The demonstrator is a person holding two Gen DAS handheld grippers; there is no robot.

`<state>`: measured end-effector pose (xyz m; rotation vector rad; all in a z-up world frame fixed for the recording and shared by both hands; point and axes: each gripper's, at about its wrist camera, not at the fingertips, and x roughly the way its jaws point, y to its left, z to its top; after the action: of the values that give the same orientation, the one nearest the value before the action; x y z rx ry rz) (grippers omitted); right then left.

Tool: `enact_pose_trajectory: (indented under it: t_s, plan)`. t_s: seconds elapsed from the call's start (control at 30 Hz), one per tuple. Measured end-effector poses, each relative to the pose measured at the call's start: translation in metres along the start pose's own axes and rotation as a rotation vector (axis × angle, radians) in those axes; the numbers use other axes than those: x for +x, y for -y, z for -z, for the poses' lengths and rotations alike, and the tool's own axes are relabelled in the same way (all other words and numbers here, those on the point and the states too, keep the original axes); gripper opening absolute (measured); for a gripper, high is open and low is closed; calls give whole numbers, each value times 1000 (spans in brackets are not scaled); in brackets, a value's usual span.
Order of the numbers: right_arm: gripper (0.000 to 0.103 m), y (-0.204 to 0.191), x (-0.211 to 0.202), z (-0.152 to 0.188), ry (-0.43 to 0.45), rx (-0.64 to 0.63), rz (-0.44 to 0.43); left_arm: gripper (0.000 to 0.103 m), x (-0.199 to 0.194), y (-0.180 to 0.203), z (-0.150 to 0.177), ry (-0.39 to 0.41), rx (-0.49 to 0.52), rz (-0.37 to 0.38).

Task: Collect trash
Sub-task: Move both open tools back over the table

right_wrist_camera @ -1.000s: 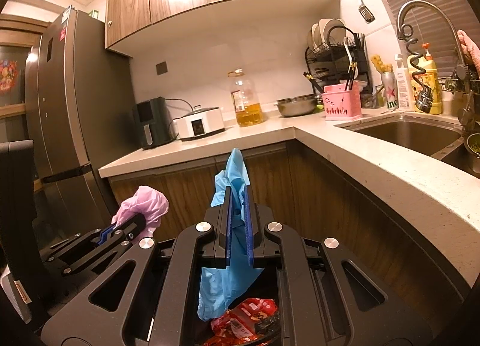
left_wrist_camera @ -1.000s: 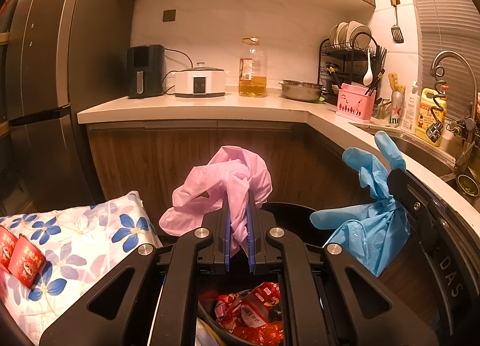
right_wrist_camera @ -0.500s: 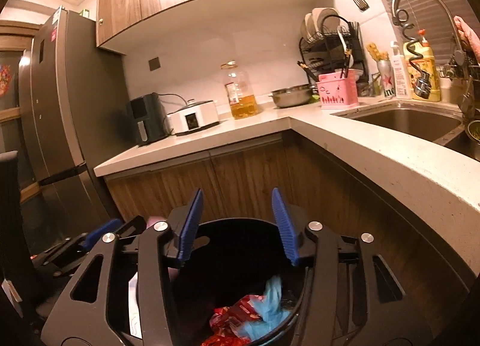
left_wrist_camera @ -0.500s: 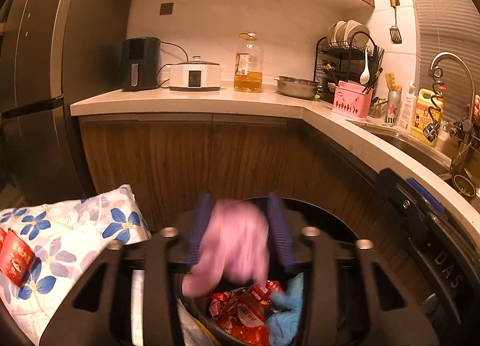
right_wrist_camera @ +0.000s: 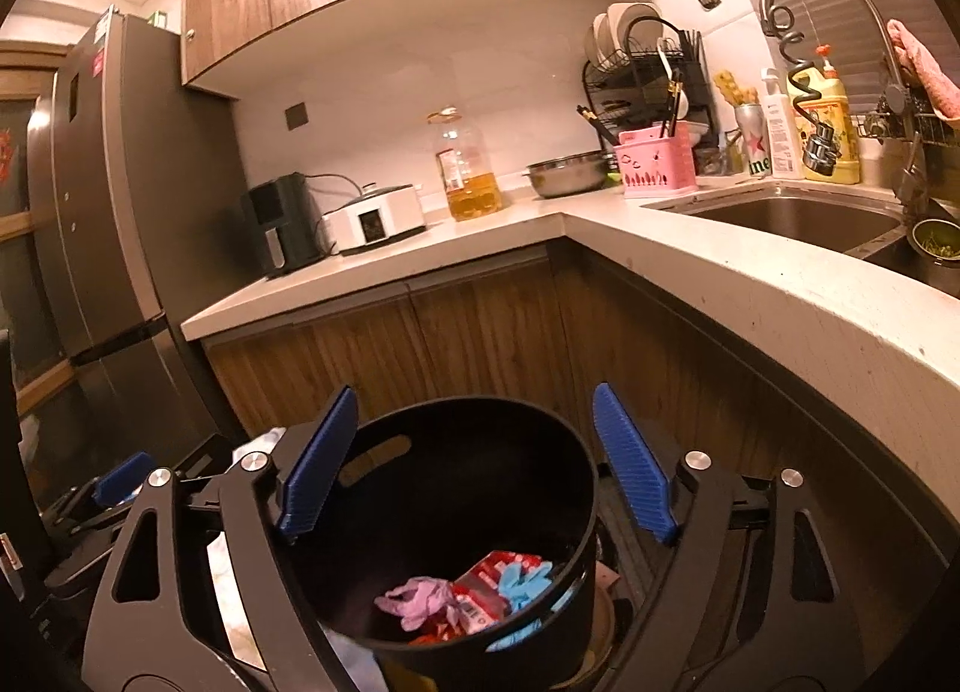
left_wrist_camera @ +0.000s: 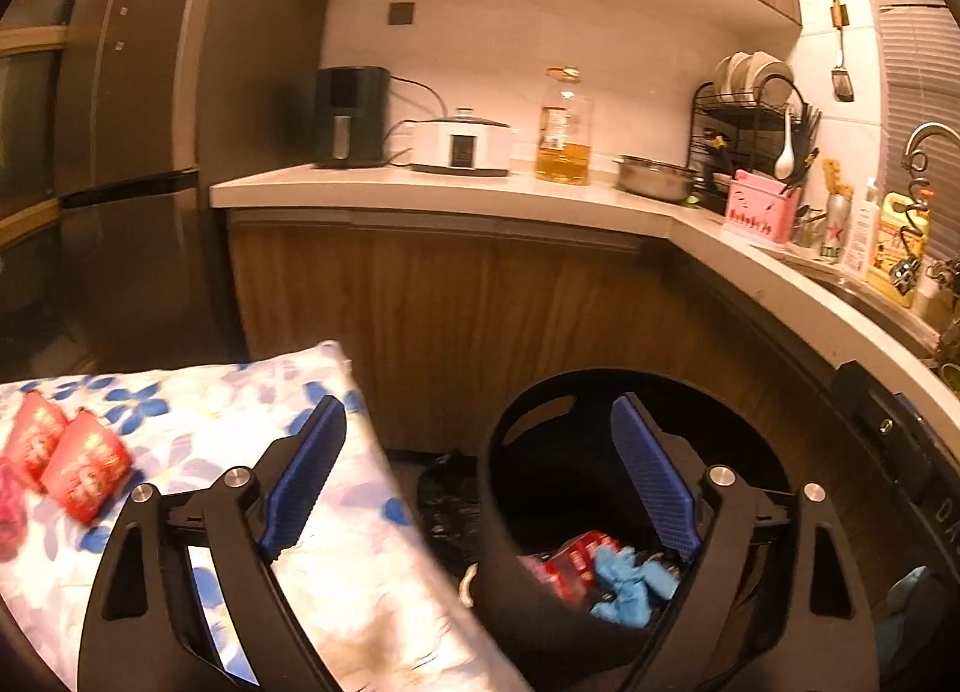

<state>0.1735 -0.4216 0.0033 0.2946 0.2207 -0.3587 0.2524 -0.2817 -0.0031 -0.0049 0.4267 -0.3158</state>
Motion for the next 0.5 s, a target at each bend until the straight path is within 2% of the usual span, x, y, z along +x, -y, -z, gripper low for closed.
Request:
enact_pose_trajectory:
  t_s: [0.23, 0.5]
  plan:
    - [82, -19, -20, 15, -7, -21, -29, 88, -28, -34, 20, -5, -28, -97]
    - [82, -48, -41, 34, -20, -18, -65, 88, -66, -87, 33, 28, -93, -206]
